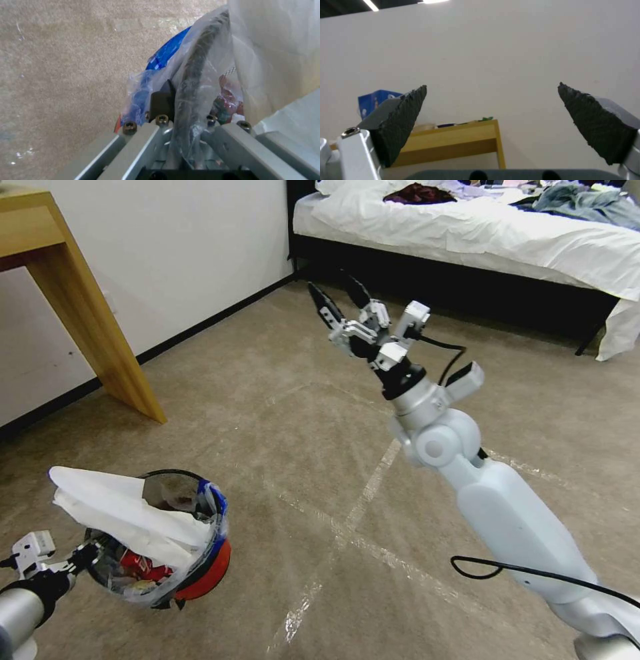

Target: Pick up the trash bin and place the garbage on the floor into it.

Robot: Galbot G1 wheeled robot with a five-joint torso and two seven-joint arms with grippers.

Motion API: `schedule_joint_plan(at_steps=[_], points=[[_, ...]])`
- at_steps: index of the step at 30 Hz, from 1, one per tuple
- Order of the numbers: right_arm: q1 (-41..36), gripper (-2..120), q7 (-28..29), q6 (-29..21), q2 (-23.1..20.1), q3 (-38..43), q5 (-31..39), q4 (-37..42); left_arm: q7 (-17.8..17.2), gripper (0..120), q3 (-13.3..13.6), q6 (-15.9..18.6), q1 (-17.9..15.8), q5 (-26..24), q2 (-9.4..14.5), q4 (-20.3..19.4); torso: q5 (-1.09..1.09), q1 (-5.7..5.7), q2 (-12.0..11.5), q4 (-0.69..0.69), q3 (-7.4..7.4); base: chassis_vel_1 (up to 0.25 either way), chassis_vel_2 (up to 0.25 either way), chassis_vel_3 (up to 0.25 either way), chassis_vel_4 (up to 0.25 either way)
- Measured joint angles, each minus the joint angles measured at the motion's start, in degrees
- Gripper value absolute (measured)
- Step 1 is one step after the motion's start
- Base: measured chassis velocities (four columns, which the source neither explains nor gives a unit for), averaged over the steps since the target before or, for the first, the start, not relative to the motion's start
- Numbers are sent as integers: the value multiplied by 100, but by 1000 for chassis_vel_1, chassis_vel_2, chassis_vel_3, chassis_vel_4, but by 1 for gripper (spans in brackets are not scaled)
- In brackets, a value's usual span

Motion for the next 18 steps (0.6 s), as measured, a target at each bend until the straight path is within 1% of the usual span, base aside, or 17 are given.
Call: schedule_joint_plan(at_steps=[2,4,5,6,7,8,9,10,12,14,18], points=[[-19,100,2,0,-18,16,-3,11,1,1,19,-1,-33,-2,8,57,0,0,0,-2,0,0,0,0,0],[-132,100,12,0,-124,120,-16,78,85,1,153,-1,-239,-78,97,409,-2,0,0,1,0,0,0,0,0],[-132,100,12,0,-124,120,-16,78,85,1,153,-1,-239,-78,97,409,-2,0,0,1,0,0,0,0,0],[-182,100,16,0,-167,169,-25,107,109,1,203,-2,-346,-109,141,550,-2,0,0,0,0,0,0,0,0],[-182,100,16,0,-167,169,-25,107,109,1,203,-2,-346,-109,141,550,-2,0,0,0,0,0,0,0,0],[-244,100,22,0,-215,221,-34,142,137,1,276,-4,-464,-109,194,722,0,0,0,-2,0,0,0,0,0],[-244,100,22,0,-215,221,-34,142,137,1,276,-4,-464,-109,194,722,0,0,0,-2,0,0,0,0,0],[-308,100,27,0,-263,274,-39,178,166,1,362,-4,-564,-79,226,867,-1,0,0,-2,0,0,0,0,0],[-335,100,28,1,-283,296,-41,195,180,1,405,-3,-608,-62,237,931,-2,0,0,-1,0,0,0,0,0],[-419,100,32,5,-362,399,-40,252,251,1,536,-3,-736,19,268,1128,-1,0,0,-1,0,0,0,0,0],[-455,100,34,8,-407,463,-33,287,282,1,611,-3,-810,90,300,1256,-2,0,0,-1,0,0,0,0,0]])
